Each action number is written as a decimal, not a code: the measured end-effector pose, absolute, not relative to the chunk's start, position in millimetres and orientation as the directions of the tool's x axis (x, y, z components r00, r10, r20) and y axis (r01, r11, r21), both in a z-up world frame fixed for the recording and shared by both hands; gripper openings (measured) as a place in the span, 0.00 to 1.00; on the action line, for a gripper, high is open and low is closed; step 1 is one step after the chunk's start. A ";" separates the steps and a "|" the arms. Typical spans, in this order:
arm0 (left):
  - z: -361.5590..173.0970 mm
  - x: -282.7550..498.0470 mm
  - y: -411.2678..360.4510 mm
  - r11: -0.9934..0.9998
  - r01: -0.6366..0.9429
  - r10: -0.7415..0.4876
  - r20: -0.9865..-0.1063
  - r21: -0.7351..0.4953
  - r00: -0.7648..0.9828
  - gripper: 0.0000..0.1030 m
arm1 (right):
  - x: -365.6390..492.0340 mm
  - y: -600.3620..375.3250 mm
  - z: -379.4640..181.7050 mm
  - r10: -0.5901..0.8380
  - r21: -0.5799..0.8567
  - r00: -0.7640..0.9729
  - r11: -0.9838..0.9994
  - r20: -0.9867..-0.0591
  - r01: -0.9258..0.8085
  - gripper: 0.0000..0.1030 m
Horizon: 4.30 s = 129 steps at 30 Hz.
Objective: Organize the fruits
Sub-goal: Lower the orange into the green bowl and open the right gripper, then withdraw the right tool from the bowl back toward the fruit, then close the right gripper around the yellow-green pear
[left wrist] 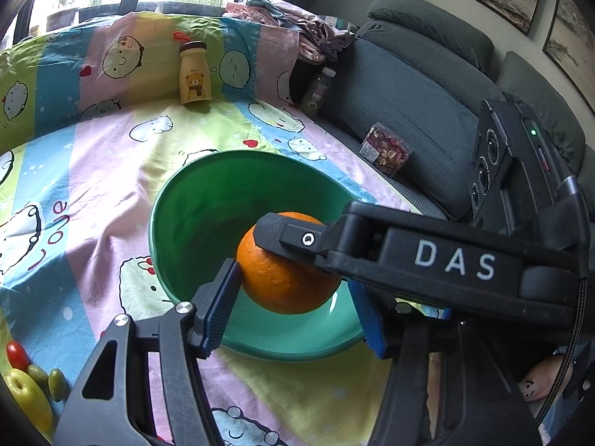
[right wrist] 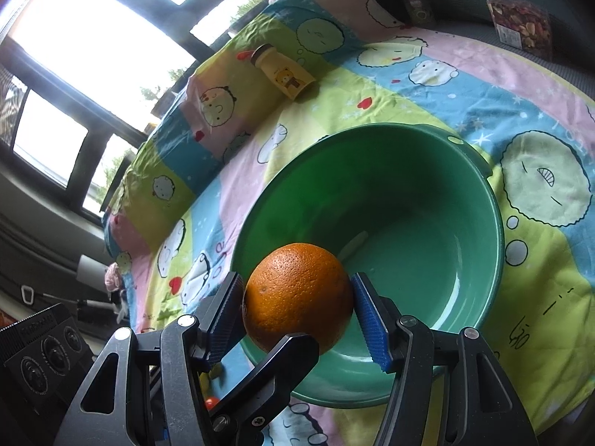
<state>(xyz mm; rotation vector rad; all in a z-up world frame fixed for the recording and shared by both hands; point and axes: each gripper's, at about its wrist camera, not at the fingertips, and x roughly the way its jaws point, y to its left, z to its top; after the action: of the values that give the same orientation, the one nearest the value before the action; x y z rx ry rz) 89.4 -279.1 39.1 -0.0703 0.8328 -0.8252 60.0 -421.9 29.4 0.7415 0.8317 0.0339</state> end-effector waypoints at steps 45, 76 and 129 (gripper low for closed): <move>18.2 47.9 -74.5 0.920 0.184 -0.385 -0.701 -0.347 0.600 0.66 | 88.3 -393.5 32.6 -0.297 0.131 0.707 0.866 -0.642 0.483 0.70; 7.7 44.6 -13.0 0.897 0.031 -0.365 -0.700 -0.441 0.614 0.66 | 70.9 -377.8 16.8 -0.375 -0.035 0.578 0.858 -0.725 0.512 0.72; -26.5 72.9 -31.2 0.915 0.032 -0.354 -0.765 -0.401 0.538 0.77 | 124.3 -166.7 -19.9 0.557 0.509 0.274 0.830 -0.784 -0.230 0.61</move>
<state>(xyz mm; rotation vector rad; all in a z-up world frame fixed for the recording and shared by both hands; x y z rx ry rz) 72.9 -31.2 -26.5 -0.3621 0.9809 -0.2354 124.3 -166.7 -19.9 0.3218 1.1819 0.5409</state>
